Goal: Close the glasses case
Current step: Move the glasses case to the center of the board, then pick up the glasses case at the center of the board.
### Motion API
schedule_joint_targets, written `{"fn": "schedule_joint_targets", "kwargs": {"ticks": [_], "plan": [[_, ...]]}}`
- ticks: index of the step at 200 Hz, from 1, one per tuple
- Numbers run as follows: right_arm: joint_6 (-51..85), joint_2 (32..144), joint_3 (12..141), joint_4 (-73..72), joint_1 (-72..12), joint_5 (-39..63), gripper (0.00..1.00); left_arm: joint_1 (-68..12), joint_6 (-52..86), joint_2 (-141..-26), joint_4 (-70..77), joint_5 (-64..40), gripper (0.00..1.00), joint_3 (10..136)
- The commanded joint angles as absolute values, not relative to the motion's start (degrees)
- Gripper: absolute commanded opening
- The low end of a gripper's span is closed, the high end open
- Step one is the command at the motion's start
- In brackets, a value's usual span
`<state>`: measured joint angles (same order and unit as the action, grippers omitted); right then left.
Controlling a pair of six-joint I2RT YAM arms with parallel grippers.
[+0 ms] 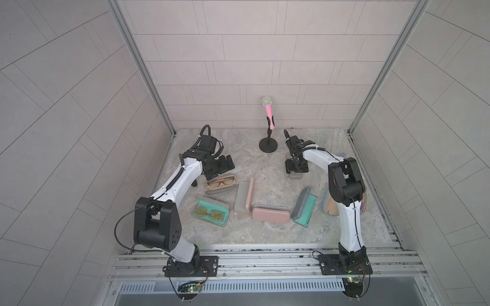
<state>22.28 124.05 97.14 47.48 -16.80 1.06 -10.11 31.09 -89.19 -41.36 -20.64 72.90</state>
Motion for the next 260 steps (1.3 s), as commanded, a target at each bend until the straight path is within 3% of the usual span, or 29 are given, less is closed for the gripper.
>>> {"fn": "schedule_joint_targets", "kwargs": {"ticks": [1,19,48,153,195,205,260], "plan": [[21.02,121.85,96.95,49.13,-16.52,0.09,0.76,-10.02,31.05,-90.08,-40.96,-20.95,0.98,72.16],[20.23,120.58,96.33,48.73,-16.67,1.26,0.85,-10.62,30.47,-90.74,-41.17,-20.15,0.98,72.33],[19.51,117.06,95.55,49.11,-17.90,0.99,0.90,-13.04,28.60,-92.23,-42.57,-19.21,0.99,73.69],[24.41,98.36,80.88,43.92,-22.58,2.19,0.91,-32.61,22.98,-96.62,-50.97,-6.92,0.99,79.36],[24.34,94.34,77.90,43.80,-23.47,1.96,0.91,-34.79,24.25,-100.75,-50.69,-5.72,0.96,79.81],[24.44,93.22,76.91,43.34,-23.47,1.72,0.91,-35.08,24.38,-101.22,-50.47,-5.96,0.92,79.72],[24.96,91.50,74.47,42.00,-23.41,1.78,0.91,-35.48,25.05,-104.11,-49.41,-6.47,0.46,79.37]]}}
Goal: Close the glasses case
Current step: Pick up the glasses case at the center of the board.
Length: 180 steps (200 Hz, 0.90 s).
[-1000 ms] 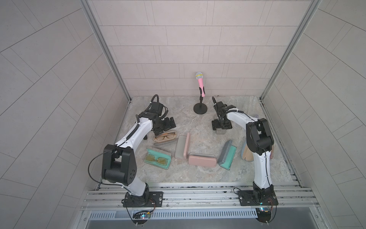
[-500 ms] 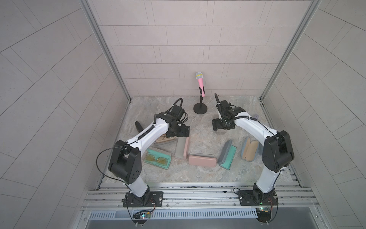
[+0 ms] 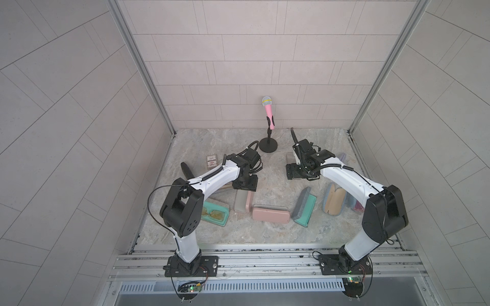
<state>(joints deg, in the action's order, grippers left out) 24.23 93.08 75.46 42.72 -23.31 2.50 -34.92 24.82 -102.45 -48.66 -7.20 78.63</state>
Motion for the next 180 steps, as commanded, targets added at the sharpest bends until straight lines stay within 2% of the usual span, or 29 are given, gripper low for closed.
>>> {"fn": "schedule_joint_targets", "kwargs": {"ticks": [1,42,65,94,136,180], "plan": [[24.96,91.45,74.46,42.00,-23.44,1.81,0.91,-35.49,25.05,-104.17,-49.40,-6.44,0.45,79.37],[24.91,91.32,73.83,41.67,-23.44,1.51,0.91,-35.51,25.41,-106.31,-48.79,-6.40,0.35,79.95],[24.90,91.40,73.92,41.58,-23.45,1.58,0.90,-35.57,25.58,-107.85,-49.04,-6.45,0.22,81.37],[24.80,91.43,73.96,41.46,-23.46,1.58,0.90,-35.53,25.12,-109.73,-50.30,-5.85,0.11,85.17],[24.70,91.83,74.01,41.33,-23.37,1.92,0.90,-35.29,24.20,-114.82,-53.86,-5.24,0.10,95.35],[24.61,92.28,74.36,41.41,-23.07,1.93,0.90,-35.16,24.53,-121.84,-55.50,-8.97,0.10,107.28]]}}
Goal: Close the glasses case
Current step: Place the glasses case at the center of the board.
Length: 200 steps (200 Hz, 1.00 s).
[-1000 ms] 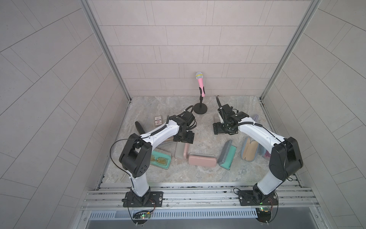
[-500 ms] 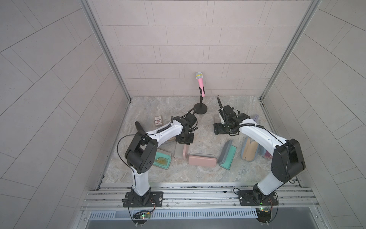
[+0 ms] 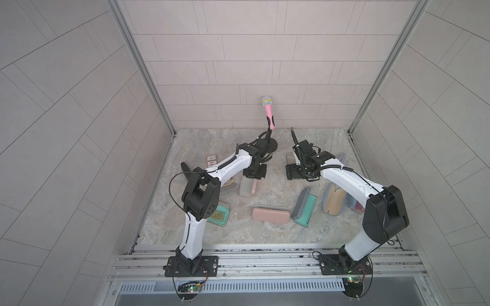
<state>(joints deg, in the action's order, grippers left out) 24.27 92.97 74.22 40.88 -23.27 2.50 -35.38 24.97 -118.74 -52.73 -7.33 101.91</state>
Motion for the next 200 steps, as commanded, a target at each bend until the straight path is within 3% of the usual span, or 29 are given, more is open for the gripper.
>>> {"fn": "schedule_joint_targets", "kwargs": {"ticks": [1,105,133,200], "plan": [[24.61,92.28,74.40,41.45,-23.05,1.93,0.90,-35.16,24.57,-122.00,-55.48,-9.05,0.10,107.56],[24.42,93.29,74.45,42.34,-22.66,2.33,0.90,-33.68,31.94,-131.84,-49.11,-18.80,0.10,114.52],[24.52,93.07,74.27,42.44,-22.63,2.88,0.90,-33.01,32.62,-132.26,-48.78,-19.63,0.15,115.39],[24.43,91.50,74.11,43.96,-22.92,3.66,0.90,-31.51,32.52,-131.83,-49.61,-20.59,0.37,117.26]]}}
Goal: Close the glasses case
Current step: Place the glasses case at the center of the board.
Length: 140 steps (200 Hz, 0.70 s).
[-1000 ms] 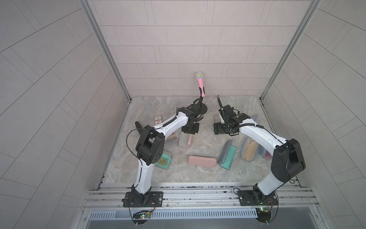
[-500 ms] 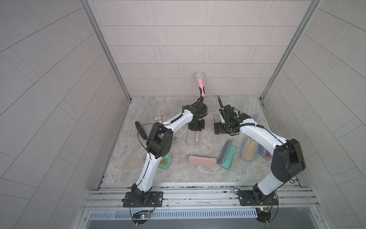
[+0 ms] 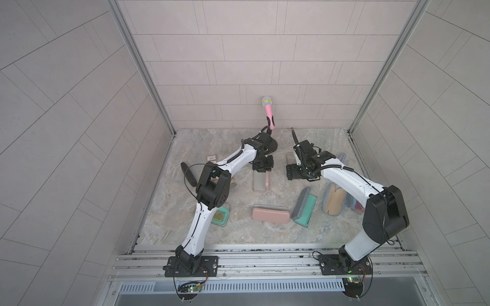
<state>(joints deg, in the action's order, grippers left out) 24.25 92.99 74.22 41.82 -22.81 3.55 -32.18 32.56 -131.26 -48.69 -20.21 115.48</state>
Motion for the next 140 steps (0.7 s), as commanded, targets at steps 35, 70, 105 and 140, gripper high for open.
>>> {"fn": "schedule_joint_targets", "kwargs": {"ticks": [35,70,105,140], "plan": [[25.04,90.29,74.09,44.30,-24.27,3.85,0.90,-30.47,32.52,-128.48,-49.26,-20.47,0.48,114.88],[25.39,89.89,74.44,43.86,-27.27,4.13,0.89,-28.21,31.73,-121.19,-48.56,-19.92,0.48,110.02],[26.28,91.33,75.79,42.82,-28.71,5.55,0.42,-25.31,30.68,-113.01,-46.71,-19.68,0.24,101.37],[26.46,93.61,77.63,41.45,-29.73,6.92,0.24,-22.99,30.59,-107.73,-42.84,-19.99,0.00,91.76]]}}
